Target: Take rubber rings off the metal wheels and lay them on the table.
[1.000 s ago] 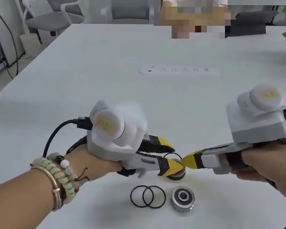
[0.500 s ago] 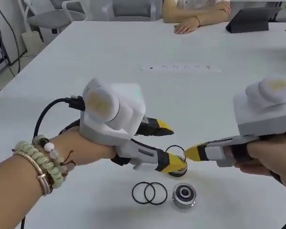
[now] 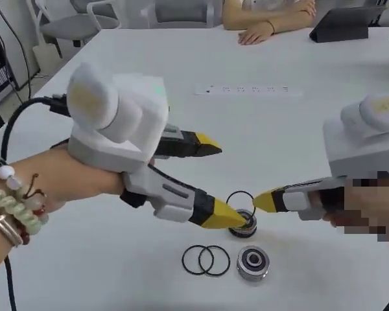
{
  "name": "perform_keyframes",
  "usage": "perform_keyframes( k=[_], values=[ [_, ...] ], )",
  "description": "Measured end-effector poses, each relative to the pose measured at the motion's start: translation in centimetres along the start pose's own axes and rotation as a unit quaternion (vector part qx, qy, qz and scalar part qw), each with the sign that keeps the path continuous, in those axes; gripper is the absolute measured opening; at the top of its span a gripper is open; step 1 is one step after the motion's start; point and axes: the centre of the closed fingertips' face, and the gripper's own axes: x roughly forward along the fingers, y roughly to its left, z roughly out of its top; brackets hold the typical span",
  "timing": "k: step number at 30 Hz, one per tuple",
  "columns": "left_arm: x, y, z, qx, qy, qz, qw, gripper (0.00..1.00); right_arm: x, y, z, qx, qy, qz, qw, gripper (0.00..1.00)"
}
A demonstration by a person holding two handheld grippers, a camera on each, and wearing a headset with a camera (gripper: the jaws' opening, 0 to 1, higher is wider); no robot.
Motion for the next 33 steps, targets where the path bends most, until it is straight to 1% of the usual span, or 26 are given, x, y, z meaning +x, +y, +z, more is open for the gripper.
perform_keyframes(
  k=[3,5,7,8,10,14,15,17,19,22,26,29,31,33],
  values=[
    [-1.1,-0.2,0.4,0.001,-0.004,0.004,1.0000,0.67,0.0,0.1,0.1,-0.002,0.000,0.002,1.0000,0.00],
    [-1.9,-0.3,0.5,0.002,-0.003,0.007,1.0000,0.69,0.0,0.3,0.1,-0.003,-0.001,0.003,1.0000,0.00],
    [-2.6,-0.5,0.2,0.004,0.004,0.008,1.0000,0.69,0.0,0.3,0.1,-0.003,0.000,0.004,1.0000,0.00],
    [-3.9,-0.5,0.0,0.007,0.007,0.023,0.9997,0.71,0.0,0.4,0.1,-0.003,0.001,0.005,1.0000,0.00],
    [-4.6,-0.4,-0.1,0.005,0.006,0.030,0.9995,0.72,0.0,0.5,0.1,-0.003,0.001,0.006,1.0000,0.00],
    [-6.3,-0.3,-0.5,0.004,0.006,0.052,0.9986,0.74,-0.1,0.6,0.2,-0.002,-0.001,0.008,1.0000,0.00],
    [-6.8,-0.4,-0.6,0.004,0.004,0.056,0.9984,0.75,-0.1,0.7,0.2,-0.002,-0.001,0.009,1.0000,0.00],
    [-7.3,-0.6,-0.9,0.003,0.005,0.059,0.9983,0.76,-0.1,0.7,0.2,-0.003,-0.001,0.010,0.9999,0.00],
    [-8.6,-0.9,-1.4,-0.003,0.008,0.070,0.9975,0.77,-0.1,0.8,0.3,-0.003,-0.001,0.011,0.9999,0.00],
    [-9.7,-1.0,-1.9,-0.008,0.007,0.084,0.9964,0.78,-0.1,0.9,0.3,-0.003,-0.002,0.012,0.9999,0.00],
    [-10.9,-1.3,-2.4,-0.019,0.005,0.103,0.9945,0.80,-0.1,1.1,0.3,-0.005,-0.002,0.015,0.9999,0.00],
    [-11.4,-1.7,-2.7,-0.023,0.003,0.107,0.9940,0.83,-0.1,1.2,0.4,-0.006,-0.002,0.016,0.9999,0.00],
    [-11.8,-2.0,-3.2,-0.030,0.001,0.115,0.9929,0.85,-0.1,1.3,0.4,-0.005,-0.004,0.017,0.9998,0.00],
    [-12.0,-2.3,-3.5,-0.037,0.000,0.117,0.9924,0.86,-0.2,1.4,0.5,-0.005,-0.005,0.019,0.9998,0.00]
  ],
)
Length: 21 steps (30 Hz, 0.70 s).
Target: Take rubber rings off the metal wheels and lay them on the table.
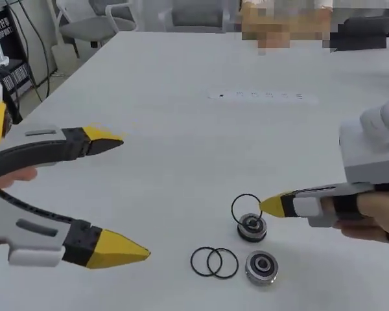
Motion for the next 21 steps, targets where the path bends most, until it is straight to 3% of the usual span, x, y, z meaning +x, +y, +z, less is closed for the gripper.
perform_keyframes(
  k=[6,21],
  values=[
    [-0.4,-0.7,-1.0,-0.029,-0.015,0.006,0.9995,0.93,-0.1,0.3,0.2,0.000,-0.003,0.004,1.0000,0.00],
    [-0.1,-1.9,-4.4,-0.081,-0.006,0.023,0.9965,0.98,-0.3,1.6,1.0,-0.009,-0.011,0.016,0.9998,0.00]
  ],
)
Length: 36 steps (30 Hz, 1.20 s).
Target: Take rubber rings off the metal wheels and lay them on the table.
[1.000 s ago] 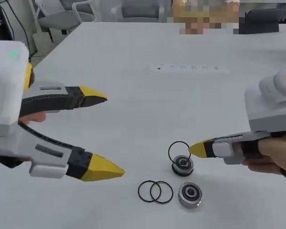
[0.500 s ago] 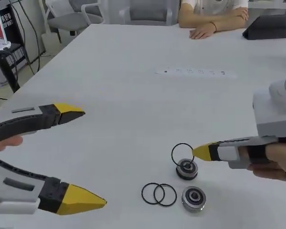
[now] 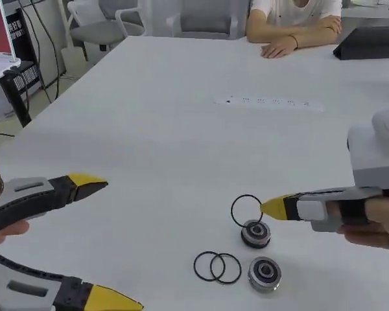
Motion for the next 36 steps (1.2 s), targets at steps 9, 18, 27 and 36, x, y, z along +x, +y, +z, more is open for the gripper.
perform_keyframes(
  k=[9,18,27,36],
  values=[
    [0.0,-0.4,-0.9,-0.008,0.012,0.001,0.9999,0.97,0.6,1.7,0.2,-0.016,0.004,0.016,0.9997,0.00],
    [0.5,-0.9,-1.3,-0.014,0.017,-0.003,0.9998,0.96,1.7,3.7,0.2,-0.021,0.005,0.037,0.9991,0.00],
    [0.7,-1.2,-1.4,-0.013,0.016,-0.008,0.9997,0.96,3.6,5.2,-1.4,-0.029,0.032,0.054,0.9976,0.00],
    [0.9,-1.6,-1.5,-0.014,0.020,-0.014,0.9996,0.95,5.2,5.3,-3.4,-0.049,0.064,0.050,0.9954,0.00]
  ],
)
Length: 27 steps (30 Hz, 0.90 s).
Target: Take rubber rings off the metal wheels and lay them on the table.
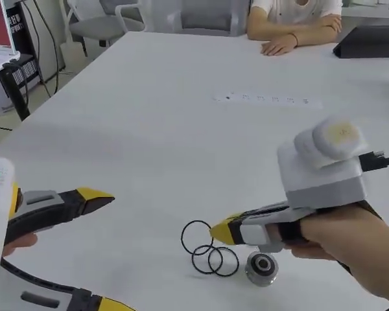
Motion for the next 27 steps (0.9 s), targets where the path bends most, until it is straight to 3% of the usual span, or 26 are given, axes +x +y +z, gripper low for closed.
perform_keyframes(
  k=[11,27],
  values=[
    [0.0,0.0,0.0,0.003,0.002,0.000,1.0000,0.95,1.0,-0.5,-1.3,0.018,0.016,-0.002,0.9997,0.00],
    [-0.1,0.2,-0.4,0.010,0.010,0.003,0.9999,0.94,2.3,-1.2,-2.8,-0.008,0.041,-0.026,0.9988,0.00]
  ],
)
